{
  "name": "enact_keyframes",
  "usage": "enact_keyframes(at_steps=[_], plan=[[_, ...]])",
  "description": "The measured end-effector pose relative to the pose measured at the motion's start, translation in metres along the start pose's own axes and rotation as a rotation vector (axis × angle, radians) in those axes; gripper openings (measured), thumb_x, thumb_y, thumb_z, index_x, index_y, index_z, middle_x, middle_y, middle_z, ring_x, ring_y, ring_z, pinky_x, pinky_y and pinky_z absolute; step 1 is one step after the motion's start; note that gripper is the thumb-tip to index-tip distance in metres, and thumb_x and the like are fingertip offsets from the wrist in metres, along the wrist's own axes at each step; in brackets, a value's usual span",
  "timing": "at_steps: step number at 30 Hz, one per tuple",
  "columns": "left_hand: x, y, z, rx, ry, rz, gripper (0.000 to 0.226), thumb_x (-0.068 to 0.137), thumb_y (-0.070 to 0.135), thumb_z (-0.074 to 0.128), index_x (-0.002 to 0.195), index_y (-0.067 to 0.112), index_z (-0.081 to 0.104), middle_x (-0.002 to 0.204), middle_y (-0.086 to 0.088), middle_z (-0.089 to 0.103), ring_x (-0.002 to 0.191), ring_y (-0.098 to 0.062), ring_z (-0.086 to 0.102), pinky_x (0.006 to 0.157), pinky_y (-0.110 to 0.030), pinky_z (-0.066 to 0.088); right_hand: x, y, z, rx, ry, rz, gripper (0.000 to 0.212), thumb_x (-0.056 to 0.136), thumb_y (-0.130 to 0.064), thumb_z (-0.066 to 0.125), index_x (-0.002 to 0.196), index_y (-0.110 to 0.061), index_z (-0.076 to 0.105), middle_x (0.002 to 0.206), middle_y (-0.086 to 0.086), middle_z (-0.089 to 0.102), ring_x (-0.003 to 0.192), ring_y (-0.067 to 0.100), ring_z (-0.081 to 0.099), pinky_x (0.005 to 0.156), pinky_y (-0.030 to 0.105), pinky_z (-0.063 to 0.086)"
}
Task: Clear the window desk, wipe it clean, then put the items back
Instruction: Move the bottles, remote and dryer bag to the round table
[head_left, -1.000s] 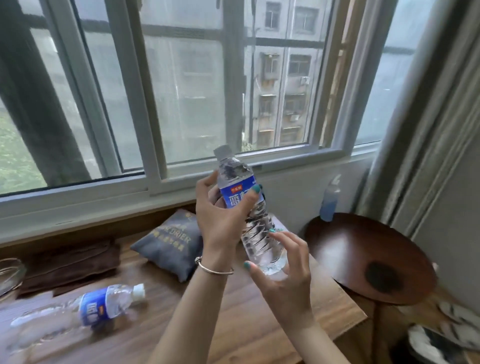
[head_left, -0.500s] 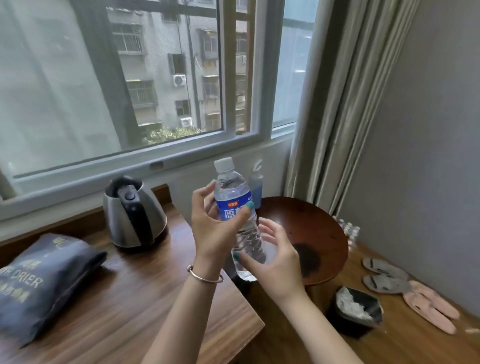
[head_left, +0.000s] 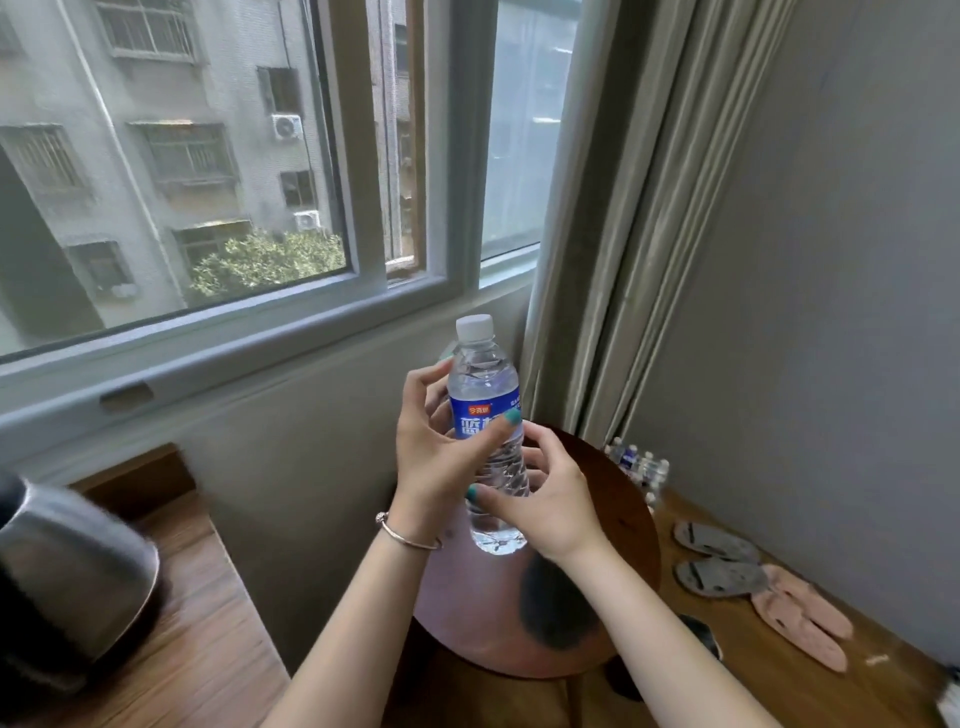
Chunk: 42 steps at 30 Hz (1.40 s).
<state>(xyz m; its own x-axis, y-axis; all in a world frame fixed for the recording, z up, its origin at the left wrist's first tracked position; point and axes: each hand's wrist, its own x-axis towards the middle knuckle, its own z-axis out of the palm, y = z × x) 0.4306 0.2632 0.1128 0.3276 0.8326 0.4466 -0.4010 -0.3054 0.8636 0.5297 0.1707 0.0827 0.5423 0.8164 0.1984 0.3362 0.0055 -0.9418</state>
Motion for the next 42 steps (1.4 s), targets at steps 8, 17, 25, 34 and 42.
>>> enact_keyframes(at_steps=[8,17,25,34,42], plan=[[0.054,-0.066,0.031,0.031,-0.026,-0.070,0.068,0.062,0.006,0.088,0.116,0.022,0.050,0.119,-0.007,0.064,0.107,-0.024,0.066,0.088,-0.037,0.055,0.083,0.043,-0.017,0.016,-0.004,0.078,0.074,0.058,-0.016,0.095,0.120,-0.027,0.056,0.101,0.003,0.073,0.091,0.013,0.072,0.081,0.032,0.058],[0.101,-0.166,0.071,0.143,0.056,-0.189,0.074,0.063,0.005,0.086,0.125,0.028,0.051,0.125,-0.001,0.062,0.115,-0.015,0.061,0.095,-0.033,0.052,0.191,0.134,-0.030,0.134,-0.085,0.176,0.067,0.058,0.014,0.087,0.111,-0.010,0.053,0.088,0.012,0.074,0.076,0.018,0.073,0.069,0.032,0.059],[0.135,-0.241,0.077,0.256,0.076,-0.406,0.076,0.085,-0.005,0.063,0.147,0.025,0.031,0.133,0.005,0.057,0.120,-0.005,0.056,0.101,-0.023,0.045,0.276,0.217,-0.008,0.174,-0.145,0.197,0.065,0.059,0.020,0.082,0.111,-0.006,0.052,0.083,0.009,0.070,0.065,0.000,0.067,0.062,0.015,0.052],[0.141,-0.302,0.049,0.364,0.098,-0.575,0.076,0.079,-0.028,0.036,0.147,0.006,0.030,0.142,-0.004,0.045,0.131,-0.013,0.044,0.099,-0.004,0.032,0.328,0.281,0.026,0.077,-0.231,0.186,0.072,0.055,0.005,0.092,0.114,-0.012,0.055,0.097,-0.003,0.071,0.085,0.000,0.068,0.079,0.020,0.054],[0.138,-0.336,0.040,0.354,0.201,-0.660,0.081,0.083,-0.023,0.040,0.144,0.029,0.028,0.141,0.005,0.044,0.126,0.001,0.046,0.108,-0.023,0.038,0.339,0.307,0.054,0.111,-0.271,0.166,0.073,0.052,0.012,0.090,0.109,-0.015,0.054,0.103,-0.007,0.067,0.088,-0.012,0.064,0.078,0.009,0.049]])
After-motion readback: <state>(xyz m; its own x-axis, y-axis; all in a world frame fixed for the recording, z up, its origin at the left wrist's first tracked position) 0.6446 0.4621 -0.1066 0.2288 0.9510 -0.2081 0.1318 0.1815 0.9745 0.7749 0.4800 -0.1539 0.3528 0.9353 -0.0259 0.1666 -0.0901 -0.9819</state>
